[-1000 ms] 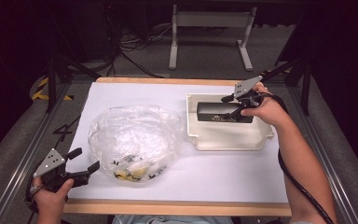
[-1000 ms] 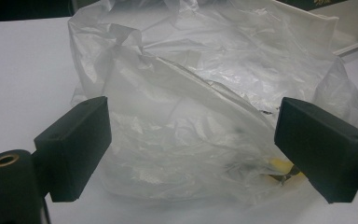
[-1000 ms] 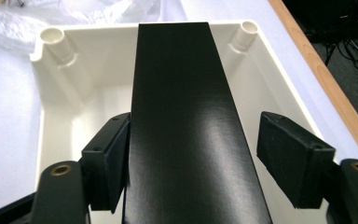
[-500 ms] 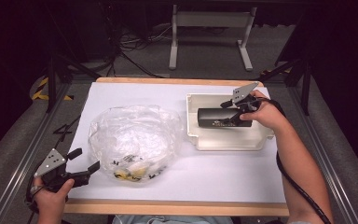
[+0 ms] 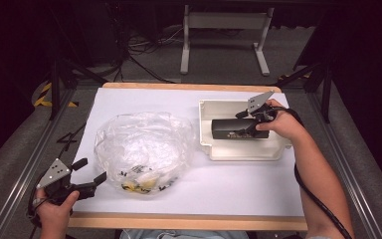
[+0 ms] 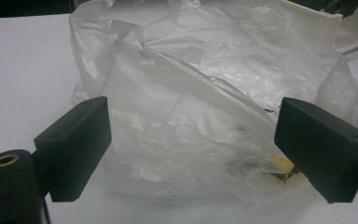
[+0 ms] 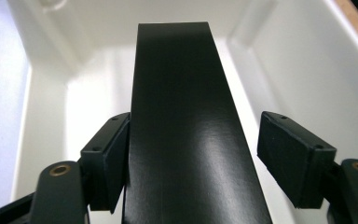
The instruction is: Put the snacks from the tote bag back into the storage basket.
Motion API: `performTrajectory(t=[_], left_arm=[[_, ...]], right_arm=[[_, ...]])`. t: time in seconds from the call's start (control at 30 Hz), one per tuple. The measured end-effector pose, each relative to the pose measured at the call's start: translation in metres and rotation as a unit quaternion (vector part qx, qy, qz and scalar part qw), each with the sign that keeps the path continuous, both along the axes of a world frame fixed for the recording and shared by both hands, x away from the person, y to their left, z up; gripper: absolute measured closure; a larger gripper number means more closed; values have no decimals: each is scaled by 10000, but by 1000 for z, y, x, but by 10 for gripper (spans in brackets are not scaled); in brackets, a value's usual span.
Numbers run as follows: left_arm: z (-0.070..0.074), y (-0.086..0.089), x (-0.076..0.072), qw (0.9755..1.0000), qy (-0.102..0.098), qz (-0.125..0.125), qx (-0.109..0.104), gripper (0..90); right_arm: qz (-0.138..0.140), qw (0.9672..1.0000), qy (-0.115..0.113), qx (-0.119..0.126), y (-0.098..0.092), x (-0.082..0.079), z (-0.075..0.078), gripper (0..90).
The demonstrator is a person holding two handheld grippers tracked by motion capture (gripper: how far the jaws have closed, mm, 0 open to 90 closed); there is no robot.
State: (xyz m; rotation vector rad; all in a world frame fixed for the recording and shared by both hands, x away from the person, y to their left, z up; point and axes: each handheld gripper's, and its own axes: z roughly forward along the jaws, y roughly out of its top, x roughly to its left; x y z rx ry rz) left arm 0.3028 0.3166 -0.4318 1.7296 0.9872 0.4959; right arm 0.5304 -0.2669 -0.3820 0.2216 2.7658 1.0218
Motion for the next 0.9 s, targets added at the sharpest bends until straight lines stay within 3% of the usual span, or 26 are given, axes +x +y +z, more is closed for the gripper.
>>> performTrajectory(t=[0.9], left_arm=[[0, 1, 0, 10000, 2, 31, -11, 116]], right_arm=[[202, 9988, 48, -439, -3, 7, -9, 275]])
